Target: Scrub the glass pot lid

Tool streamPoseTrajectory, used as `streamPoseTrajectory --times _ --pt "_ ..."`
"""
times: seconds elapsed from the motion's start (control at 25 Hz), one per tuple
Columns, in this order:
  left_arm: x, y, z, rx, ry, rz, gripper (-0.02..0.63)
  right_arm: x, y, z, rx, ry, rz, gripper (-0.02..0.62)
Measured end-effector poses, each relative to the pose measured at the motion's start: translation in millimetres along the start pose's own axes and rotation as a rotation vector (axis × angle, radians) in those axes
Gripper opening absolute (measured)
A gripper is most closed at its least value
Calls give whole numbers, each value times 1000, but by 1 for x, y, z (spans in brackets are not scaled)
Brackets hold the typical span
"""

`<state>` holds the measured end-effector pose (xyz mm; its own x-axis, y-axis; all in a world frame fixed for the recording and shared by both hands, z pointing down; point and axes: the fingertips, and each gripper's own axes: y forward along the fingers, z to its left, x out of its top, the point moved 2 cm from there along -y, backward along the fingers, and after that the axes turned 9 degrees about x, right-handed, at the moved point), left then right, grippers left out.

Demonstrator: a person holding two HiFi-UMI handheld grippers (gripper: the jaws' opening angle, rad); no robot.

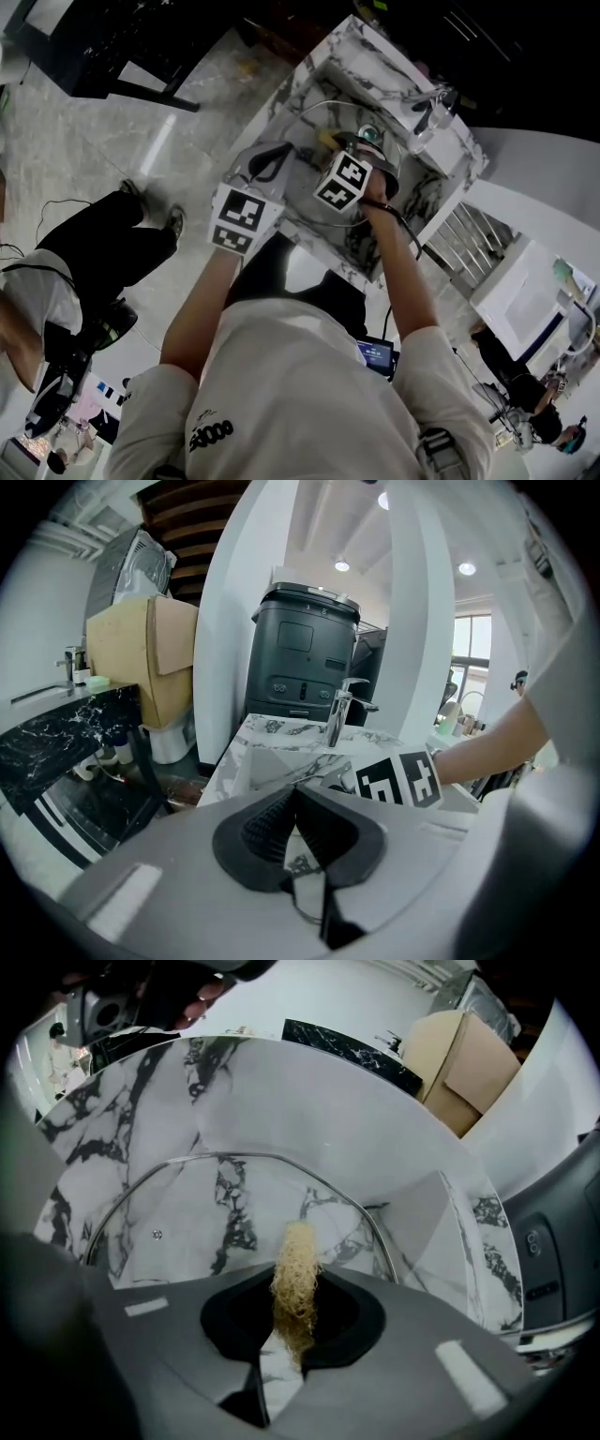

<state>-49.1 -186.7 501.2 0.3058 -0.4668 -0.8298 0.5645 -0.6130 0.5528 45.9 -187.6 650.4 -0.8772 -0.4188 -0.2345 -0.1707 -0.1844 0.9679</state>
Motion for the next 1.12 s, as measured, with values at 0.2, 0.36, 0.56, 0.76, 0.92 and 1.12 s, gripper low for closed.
streamPoseTrajectory --times 0.2,0.36,0.56,0.76,0.92,1.12 --pt "0 2 -1 -3 2 -1 11 9 2 14 -8 -96 26 49" --pt "0 2 -1 -4 0 -2 11 15 -2 31 -4 -180 39 49" --pt "-1 2 -1 -2 -2 -1 10 15 -5 58 4 -263 49 49" --pt "-1 3 -2 -5 -6 -1 9 5 -8 73 31 -256 42 49" --pt "-2 4 -3 -7 -5 1 11 -10 -11 83 59 -256 48 49" --pt "-3 5 -4 -10 -8 3 11 -36 -17 89 93 -246 77 49"
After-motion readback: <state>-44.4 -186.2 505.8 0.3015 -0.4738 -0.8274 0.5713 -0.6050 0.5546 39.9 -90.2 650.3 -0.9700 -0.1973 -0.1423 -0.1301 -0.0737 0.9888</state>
